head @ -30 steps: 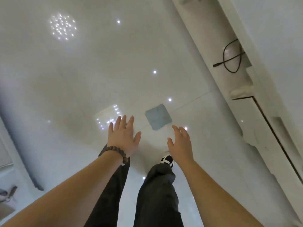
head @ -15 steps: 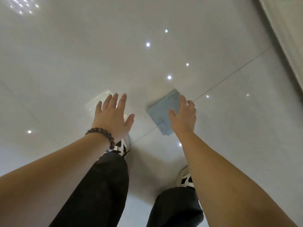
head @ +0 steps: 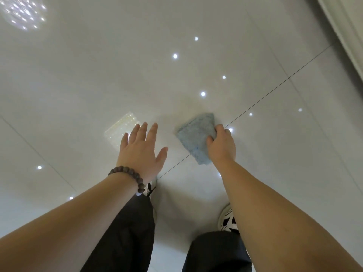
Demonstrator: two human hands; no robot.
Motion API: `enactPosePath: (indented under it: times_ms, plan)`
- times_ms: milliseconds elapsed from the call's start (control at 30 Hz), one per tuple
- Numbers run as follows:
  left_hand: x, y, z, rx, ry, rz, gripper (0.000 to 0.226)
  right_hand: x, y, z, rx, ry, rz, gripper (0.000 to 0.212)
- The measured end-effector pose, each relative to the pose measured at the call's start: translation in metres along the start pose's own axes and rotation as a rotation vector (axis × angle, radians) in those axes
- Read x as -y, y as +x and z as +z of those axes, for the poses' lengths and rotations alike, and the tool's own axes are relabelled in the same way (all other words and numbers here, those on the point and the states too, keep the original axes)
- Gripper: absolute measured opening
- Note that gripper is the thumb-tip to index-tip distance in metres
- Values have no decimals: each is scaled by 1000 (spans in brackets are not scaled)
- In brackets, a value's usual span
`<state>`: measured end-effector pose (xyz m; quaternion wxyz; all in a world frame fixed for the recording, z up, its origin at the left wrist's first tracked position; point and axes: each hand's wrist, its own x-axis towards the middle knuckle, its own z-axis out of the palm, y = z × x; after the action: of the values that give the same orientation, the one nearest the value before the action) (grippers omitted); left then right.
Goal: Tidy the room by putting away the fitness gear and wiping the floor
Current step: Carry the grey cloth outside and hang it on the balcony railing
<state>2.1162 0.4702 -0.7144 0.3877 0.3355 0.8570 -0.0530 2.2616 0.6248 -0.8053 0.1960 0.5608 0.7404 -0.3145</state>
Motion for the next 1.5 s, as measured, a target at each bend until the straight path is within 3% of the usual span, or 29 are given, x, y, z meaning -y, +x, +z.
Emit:
enactPosePath:
  times_ms: [200, 467, 700, 900, 1167, 1500]
  plan:
    - [-37, -51, -76, -31, 2, 49, 68, 30, -62, -97, -121, 152, -143, 8]
    - [-111, -163, -264, -179, 43, 203, 69, 91, -187, -321, -277, 249, -275, 11]
    - [-170, -307, -416, -396, 3, 376, 70, 124, -348, -503, -495, 305, -276, 14]
    - [-222, -388, -486, -490, 63, 613, 68, 111, -460, -580, -761, 434, -187, 17]
    - [-323, -467, -486, -457, 197, 1007, 69, 46, -575, -604, -1071, 611, 97, 17]
    - [-402, -610, -363, -344, 320, 1355, 70, -83, -733, -548, -1334, 694, 405, 14]
